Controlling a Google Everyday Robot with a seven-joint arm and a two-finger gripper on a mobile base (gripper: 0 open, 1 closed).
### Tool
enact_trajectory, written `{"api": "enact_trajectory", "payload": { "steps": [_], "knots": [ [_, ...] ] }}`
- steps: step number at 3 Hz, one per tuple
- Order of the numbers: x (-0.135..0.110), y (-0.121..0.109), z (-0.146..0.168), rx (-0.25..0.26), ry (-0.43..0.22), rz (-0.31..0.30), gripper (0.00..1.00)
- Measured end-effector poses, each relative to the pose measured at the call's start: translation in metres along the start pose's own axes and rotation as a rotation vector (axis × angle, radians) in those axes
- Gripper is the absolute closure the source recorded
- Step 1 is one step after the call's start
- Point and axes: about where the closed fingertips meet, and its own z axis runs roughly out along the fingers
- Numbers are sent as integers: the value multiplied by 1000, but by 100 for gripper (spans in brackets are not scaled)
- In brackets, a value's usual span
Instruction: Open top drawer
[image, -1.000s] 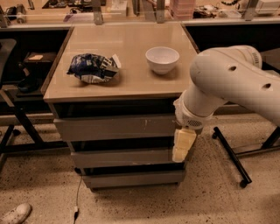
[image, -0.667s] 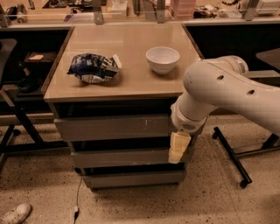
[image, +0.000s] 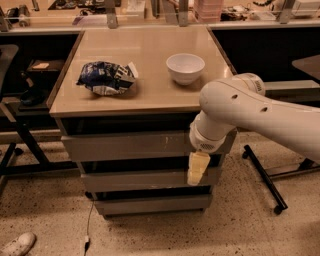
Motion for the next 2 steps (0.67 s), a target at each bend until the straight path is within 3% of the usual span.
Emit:
{"api": "enact_trajectory", "payload": {
  "steps": [2],
  "knots": [
    [0,-17,30,-4,19,-3,0]
  ]
}}
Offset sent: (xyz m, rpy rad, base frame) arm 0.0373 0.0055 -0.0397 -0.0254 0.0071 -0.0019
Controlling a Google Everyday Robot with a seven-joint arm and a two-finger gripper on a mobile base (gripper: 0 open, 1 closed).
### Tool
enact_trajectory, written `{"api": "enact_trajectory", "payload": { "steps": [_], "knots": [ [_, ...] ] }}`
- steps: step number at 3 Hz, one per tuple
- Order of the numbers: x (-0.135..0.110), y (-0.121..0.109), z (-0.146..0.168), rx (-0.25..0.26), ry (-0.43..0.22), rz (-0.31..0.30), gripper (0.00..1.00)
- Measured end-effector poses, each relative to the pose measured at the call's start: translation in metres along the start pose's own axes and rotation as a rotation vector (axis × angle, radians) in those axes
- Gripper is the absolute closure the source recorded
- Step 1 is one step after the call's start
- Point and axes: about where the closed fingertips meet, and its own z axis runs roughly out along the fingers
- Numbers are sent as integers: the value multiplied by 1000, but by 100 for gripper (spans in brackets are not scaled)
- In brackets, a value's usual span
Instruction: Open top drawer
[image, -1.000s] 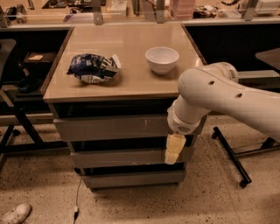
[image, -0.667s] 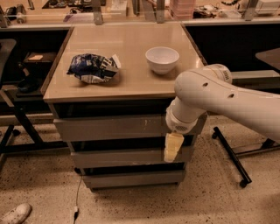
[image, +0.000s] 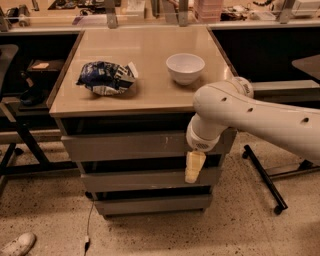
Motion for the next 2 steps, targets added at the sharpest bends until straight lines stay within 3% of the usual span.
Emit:
{"api": "enact_trajectory", "payload": {
  "steps": [2],
  "knots": [
    [2,-16,17,6,13,-11,0]
  ]
}}
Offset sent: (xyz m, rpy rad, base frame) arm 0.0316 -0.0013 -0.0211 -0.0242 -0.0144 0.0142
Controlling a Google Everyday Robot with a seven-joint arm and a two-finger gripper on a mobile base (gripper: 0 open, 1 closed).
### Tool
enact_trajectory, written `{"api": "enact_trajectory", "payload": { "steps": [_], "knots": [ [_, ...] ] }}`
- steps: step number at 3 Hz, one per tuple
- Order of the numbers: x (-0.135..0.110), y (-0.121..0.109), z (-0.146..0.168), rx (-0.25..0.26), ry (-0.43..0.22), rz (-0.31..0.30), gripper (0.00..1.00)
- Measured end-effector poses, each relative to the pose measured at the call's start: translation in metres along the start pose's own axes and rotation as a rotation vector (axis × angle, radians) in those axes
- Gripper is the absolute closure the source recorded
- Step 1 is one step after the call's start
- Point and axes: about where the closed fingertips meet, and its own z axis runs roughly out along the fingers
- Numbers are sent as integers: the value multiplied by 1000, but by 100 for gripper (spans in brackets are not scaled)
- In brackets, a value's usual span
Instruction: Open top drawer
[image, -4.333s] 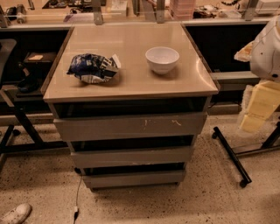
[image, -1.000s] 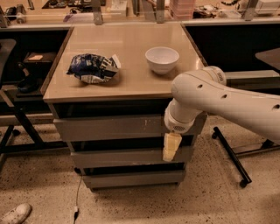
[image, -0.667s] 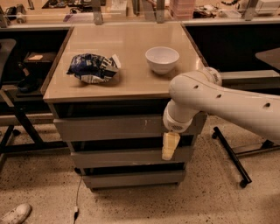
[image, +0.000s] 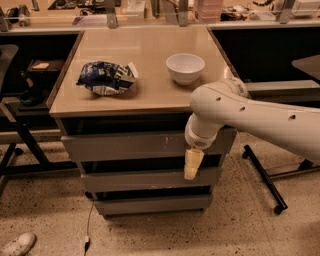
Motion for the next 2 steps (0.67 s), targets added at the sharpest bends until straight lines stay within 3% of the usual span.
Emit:
{"api": "enact_trajectory", "payload": {
  "steps": [2],
  "knots": [
    [0,-7,26,-14,12,-23,0]
  ]
}}
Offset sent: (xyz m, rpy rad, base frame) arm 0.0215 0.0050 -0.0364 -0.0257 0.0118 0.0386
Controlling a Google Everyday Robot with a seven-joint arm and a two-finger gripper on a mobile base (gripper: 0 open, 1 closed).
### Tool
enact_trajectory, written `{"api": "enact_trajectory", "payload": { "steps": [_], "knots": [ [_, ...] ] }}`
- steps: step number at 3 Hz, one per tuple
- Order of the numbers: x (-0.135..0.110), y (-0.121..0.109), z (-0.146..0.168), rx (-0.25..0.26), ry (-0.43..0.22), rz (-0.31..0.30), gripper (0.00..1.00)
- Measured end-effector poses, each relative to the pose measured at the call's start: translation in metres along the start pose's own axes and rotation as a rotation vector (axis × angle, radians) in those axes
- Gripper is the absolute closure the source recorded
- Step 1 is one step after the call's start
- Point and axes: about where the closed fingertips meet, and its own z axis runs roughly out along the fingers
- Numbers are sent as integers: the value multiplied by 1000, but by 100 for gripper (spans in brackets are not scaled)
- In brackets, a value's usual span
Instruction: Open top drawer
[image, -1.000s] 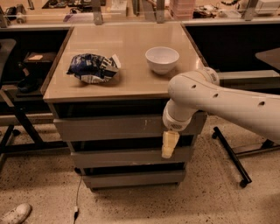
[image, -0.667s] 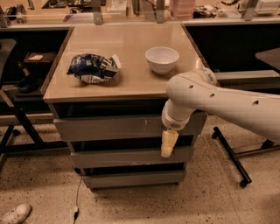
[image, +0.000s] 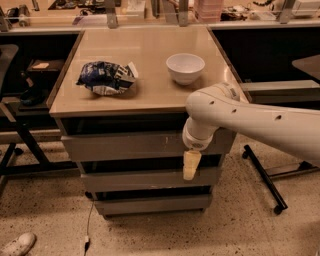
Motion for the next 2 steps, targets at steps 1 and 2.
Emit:
{"api": "enact_trajectory", "payload": {
  "steps": [1,2],
  "knots": [
    [6,17,8,-55,-5,-8,0],
    [8,32,3,-85,-10,-16,0]
  ]
}}
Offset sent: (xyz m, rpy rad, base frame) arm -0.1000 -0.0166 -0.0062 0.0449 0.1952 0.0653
